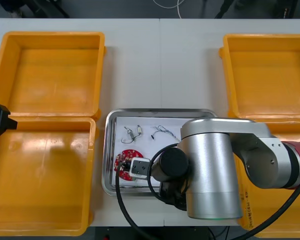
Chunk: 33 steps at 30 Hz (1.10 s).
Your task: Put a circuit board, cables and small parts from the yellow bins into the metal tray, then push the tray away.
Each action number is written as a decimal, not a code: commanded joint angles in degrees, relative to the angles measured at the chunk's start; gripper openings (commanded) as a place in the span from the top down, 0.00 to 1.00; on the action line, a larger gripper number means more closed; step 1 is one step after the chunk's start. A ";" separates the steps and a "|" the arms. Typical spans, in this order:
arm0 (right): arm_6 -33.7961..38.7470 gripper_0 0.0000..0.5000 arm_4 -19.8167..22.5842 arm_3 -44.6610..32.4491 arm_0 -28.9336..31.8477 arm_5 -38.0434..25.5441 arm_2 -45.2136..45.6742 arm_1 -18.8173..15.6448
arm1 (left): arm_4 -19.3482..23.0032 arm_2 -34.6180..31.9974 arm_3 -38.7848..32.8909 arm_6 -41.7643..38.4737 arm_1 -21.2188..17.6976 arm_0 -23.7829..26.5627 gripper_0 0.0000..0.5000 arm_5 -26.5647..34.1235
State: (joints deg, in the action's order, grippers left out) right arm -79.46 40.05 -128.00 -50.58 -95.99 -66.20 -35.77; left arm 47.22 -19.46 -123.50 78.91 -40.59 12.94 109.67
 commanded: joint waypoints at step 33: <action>-3.59 0.00 -10.52 5.31 3.64 4.67 -11.32 4.57 | -0.55 -1.02 -1.66 5.11 -2.39 -0.81 0.00 0.33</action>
State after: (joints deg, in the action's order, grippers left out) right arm -81.81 31.02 -122.11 -48.40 -91.97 -76.21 -32.46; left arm 47.22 -19.46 -123.51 78.91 -40.60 12.94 109.67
